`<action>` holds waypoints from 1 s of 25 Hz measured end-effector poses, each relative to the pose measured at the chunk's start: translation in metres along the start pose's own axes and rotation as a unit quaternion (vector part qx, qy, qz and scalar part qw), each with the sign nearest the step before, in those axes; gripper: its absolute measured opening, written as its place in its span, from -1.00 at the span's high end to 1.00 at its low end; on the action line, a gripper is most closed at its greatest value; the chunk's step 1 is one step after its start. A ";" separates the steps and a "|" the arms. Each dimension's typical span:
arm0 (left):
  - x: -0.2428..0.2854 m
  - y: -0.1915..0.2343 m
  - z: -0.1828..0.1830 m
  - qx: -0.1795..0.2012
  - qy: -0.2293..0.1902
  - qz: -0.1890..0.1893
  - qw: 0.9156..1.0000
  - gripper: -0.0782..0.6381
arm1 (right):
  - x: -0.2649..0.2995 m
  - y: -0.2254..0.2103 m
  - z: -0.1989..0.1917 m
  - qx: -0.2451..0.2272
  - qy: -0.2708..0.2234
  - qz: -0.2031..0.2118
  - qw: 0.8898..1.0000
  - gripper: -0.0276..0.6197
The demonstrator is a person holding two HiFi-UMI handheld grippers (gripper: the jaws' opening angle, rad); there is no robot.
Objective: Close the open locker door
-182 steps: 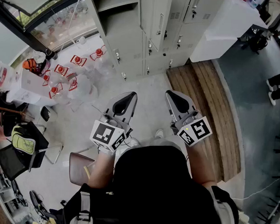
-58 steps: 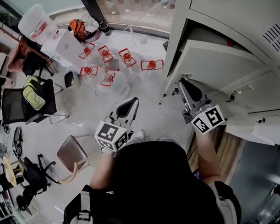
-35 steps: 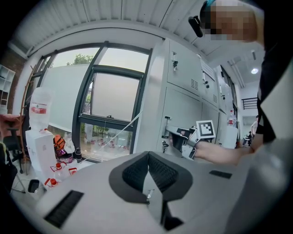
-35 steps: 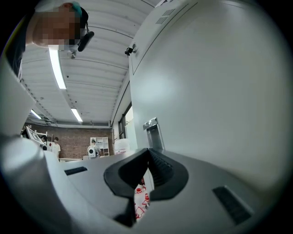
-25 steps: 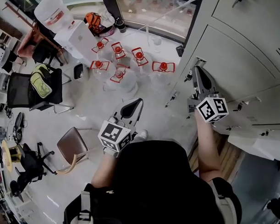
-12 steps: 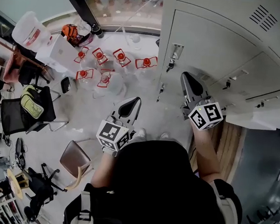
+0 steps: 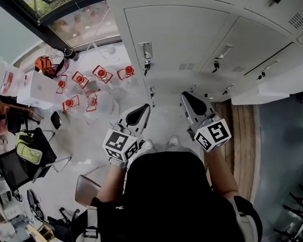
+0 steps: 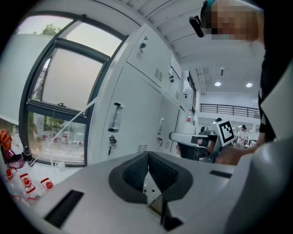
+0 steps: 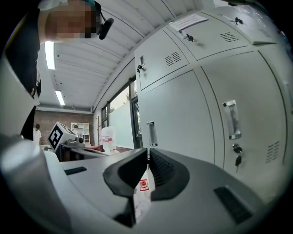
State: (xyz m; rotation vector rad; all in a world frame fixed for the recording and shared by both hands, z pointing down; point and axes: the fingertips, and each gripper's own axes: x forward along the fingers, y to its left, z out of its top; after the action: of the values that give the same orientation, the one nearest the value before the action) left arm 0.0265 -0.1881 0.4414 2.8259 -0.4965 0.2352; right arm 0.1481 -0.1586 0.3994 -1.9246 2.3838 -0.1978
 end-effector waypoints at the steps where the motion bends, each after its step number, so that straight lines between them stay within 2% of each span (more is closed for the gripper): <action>1: 0.006 -0.005 0.000 0.001 0.002 -0.013 1.000 0.72 | -0.008 -0.001 -0.002 0.001 0.002 -0.008 1.000 0.81; 8: 0.044 -0.042 -0.003 0.014 0.016 -0.089 0.996 0.72 | -0.050 -0.012 -0.011 -0.004 0.013 -0.059 0.998 0.81; 13: 0.062 -0.062 -0.005 0.020 0.020 -0.124 0.992 0.72 | -0.075 -0.028 -0.015 0.004 0.009 -0.097 0.995 0.81; 19: 0.076 -0.075 -0.009 0.029 0.029 -0.149 0.988 0.72 | -0.091 -0.038 -0.015 0.008 0.011 -0.120 0.993 0.81; 25: 0.079 -0.080 -0.006 0.030 0.024 -0.153 0.987 0.72 | -0.096 -0.044 -0.019 0.020 0.010 -0.127 0.992 0.81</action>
State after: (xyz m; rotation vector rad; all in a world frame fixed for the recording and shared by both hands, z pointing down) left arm 0.1278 -0.1383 0.4446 2.8966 -0.0408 0.2593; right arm 0.2087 -0.0728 0.4224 -2.2117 2.1217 -0.2795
